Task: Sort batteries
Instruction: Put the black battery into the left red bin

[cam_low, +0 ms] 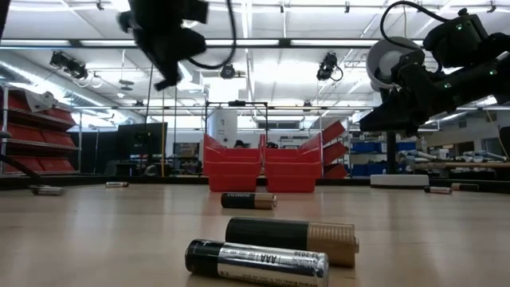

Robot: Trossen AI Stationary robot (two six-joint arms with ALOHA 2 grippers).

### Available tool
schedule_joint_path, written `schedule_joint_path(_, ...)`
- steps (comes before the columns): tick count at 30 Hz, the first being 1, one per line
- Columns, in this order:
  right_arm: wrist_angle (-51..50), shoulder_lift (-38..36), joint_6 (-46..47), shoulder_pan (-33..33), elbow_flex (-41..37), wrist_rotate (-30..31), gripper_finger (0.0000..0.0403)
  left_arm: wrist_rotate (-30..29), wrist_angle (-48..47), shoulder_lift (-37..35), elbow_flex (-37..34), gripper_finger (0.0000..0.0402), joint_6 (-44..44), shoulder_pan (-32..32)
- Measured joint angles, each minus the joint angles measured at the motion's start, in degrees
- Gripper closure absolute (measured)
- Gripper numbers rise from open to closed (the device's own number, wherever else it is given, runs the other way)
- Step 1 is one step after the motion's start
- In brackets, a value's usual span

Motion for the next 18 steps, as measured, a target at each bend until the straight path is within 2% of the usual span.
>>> schedule_joint_path(3, 0.09, 0.0, -0.01, 0.0, 0.0, 0.0, 0.0286, -2.57, 7.57, 0.0, 0.01, 0.034, 6.91, 5.86)
schedule_joint_path(6, 0.13, 0.0, -0.03, 0.0, 0.0, 0.0, 0.0286, -2.63, 16.48, 0.04, 0.0, 0.034, 12.95, 11.84)
schedule_joint_path(11, 0.16, 0.0, -0.07, 0.0, 0.0, 0.0, 0.0286, 4.79, 30.82, 1.41, -0.74, 0.0339, 33.17, 18.92)
schedule_joint_path(18, 0.24, 0.23, -0.14, 0.0, 0.0, 0.0, 0.0286, 8.78, 39.9, 1.49, -2.96, 0.0339, 36.77, 27.31)
